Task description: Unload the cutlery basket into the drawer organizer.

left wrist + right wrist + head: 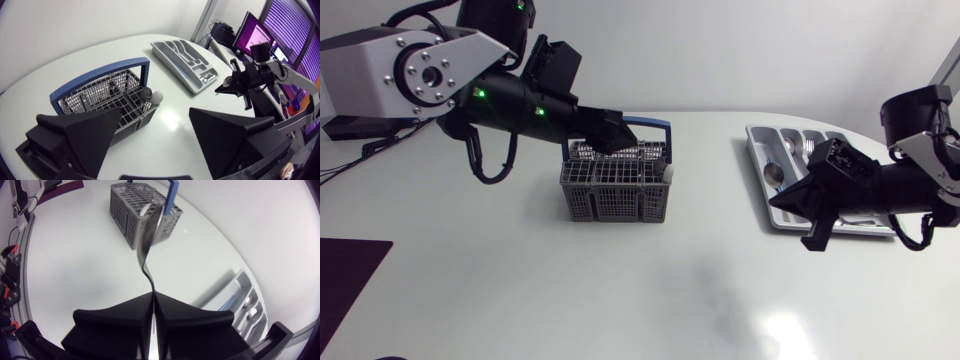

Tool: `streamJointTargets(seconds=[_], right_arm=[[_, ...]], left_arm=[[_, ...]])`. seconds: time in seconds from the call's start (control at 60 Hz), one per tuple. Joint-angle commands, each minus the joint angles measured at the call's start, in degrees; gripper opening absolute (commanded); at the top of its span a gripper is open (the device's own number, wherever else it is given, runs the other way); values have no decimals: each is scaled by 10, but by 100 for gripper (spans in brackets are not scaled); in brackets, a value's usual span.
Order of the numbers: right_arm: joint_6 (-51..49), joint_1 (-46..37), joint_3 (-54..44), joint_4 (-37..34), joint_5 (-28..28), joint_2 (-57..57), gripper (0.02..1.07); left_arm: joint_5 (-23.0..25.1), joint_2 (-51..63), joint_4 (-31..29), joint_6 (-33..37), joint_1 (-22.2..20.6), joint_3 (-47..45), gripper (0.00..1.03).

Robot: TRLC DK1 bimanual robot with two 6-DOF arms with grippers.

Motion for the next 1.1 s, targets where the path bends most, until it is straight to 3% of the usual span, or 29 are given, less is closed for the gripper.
streamJointTargets(seconds=[0.0, 0.283, 0.517, 0.7, 0.9, 1.083], right_arm=[[-70, -45, 12, -16, -1, 38, 7], [-208, -179, 76, -18, 10, 162, 7], [-292, -229, 135, 11, 63, 260, 7], [-345, -234, 145, 107, 153, 327, 7], [-384, -237, 138, 175, 203, 357, 9], [-409, -237, 113, 248, 250, 373, 19]], left_arm=[[-6, 15, 5, 18, -5, -15, 95], [-36, 17, 6, 33, -22, -27, 95], [-82, 17, 11, 48, -49, -43, 95], [-103, 15, 16, 53, -55, -50, 96], [-105, 14, 20, 54, -52, -56, 96], [-106, 8, 20, 58, -50, -62, 97]])
